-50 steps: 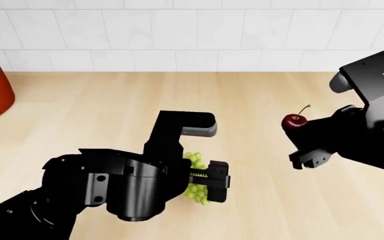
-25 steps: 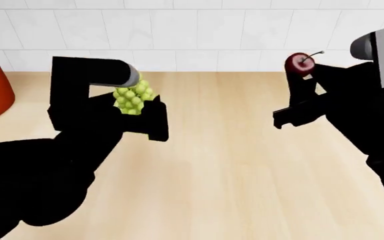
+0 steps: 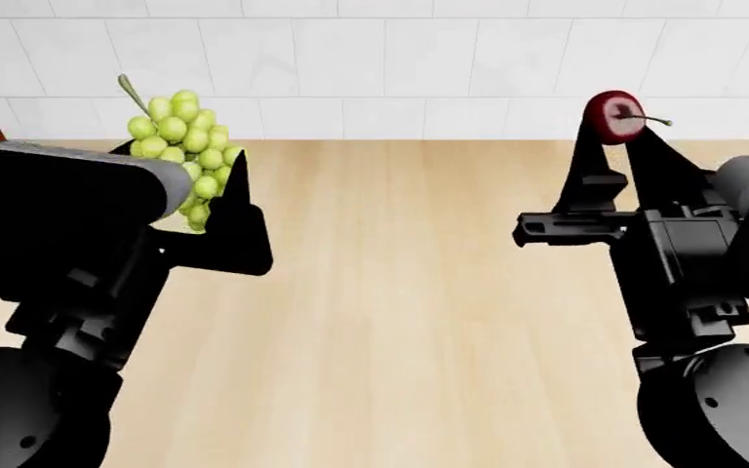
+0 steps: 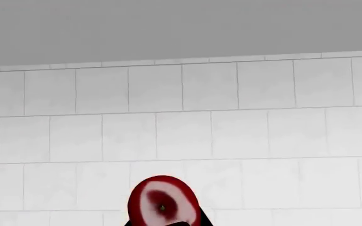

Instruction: Pick the grape, cherry from the counter and place them in the cabinet. Then close the cabinet.

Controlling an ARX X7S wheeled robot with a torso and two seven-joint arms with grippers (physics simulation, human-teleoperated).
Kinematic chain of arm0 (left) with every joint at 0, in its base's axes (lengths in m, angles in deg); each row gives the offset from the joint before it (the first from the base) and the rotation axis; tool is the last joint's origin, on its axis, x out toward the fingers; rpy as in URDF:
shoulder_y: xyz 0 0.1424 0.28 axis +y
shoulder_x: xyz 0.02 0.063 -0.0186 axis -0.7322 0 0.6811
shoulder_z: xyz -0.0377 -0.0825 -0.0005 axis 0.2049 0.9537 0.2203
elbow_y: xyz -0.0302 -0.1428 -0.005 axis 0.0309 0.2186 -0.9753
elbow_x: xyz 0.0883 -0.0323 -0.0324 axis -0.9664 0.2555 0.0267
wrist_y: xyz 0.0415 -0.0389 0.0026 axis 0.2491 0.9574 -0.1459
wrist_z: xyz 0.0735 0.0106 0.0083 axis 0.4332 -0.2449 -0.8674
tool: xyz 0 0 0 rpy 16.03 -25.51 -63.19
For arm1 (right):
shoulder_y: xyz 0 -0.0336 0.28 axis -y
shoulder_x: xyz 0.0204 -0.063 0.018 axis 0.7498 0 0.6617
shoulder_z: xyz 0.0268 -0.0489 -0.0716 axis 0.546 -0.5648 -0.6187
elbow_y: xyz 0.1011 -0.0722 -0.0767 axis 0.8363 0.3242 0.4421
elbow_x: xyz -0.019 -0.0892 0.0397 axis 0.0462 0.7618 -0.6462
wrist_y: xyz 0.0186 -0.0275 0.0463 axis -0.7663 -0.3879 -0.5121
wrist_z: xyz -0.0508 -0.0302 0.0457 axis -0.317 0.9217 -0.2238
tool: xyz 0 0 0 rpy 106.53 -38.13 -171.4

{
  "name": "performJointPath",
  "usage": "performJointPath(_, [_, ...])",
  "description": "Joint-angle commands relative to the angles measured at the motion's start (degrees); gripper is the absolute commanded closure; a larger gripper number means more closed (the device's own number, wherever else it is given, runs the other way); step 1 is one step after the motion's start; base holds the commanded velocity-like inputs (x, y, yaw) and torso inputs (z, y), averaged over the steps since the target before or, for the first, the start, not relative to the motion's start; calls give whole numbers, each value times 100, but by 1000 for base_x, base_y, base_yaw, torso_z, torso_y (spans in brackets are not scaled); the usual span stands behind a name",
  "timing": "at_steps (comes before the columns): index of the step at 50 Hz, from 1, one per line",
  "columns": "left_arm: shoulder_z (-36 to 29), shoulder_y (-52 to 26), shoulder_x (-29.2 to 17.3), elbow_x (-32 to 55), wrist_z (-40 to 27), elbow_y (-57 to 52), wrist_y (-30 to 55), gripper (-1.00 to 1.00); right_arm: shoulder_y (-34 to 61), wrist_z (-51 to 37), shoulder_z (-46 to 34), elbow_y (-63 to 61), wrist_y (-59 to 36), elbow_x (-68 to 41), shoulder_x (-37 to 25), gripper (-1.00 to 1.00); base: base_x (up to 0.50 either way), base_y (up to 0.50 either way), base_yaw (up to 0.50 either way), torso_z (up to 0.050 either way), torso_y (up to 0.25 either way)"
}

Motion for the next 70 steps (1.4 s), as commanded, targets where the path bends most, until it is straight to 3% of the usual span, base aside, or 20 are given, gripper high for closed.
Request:
performJointPath(1, [211, 248, -174, -47, -114, -316, -310, 100, -431, 32, -15, -135, 480, 576, 160, 100, 0, 363, 0, 0, 0])
performJointPath(18, [236, 307, -178, 57, -117, -349, -382, 100, -397, 75, -103, -116, 488, 580, 193, 100, 0, 497, 0, 0, 0])
performJointPath(39, [220, 353, -154, 35, -100, -352, -419, 100, -446, 108, -104, -171, 563, 598, 148, 100, 35, 60, 0, 0, 0])
performJointPath(49, [185, -719, -29, 414, -217, -275, 14, 100, -315, 218, -257, -32, 591, 671, 270, 100, 43, 0, 0, 0, 0])
performJointPath(70, [192, -626, 1, 412, -153, -241, -80, 100, -308, 155, -224, -170, 508, 582, 145, 100, 125, 0, 0, 0, 0])
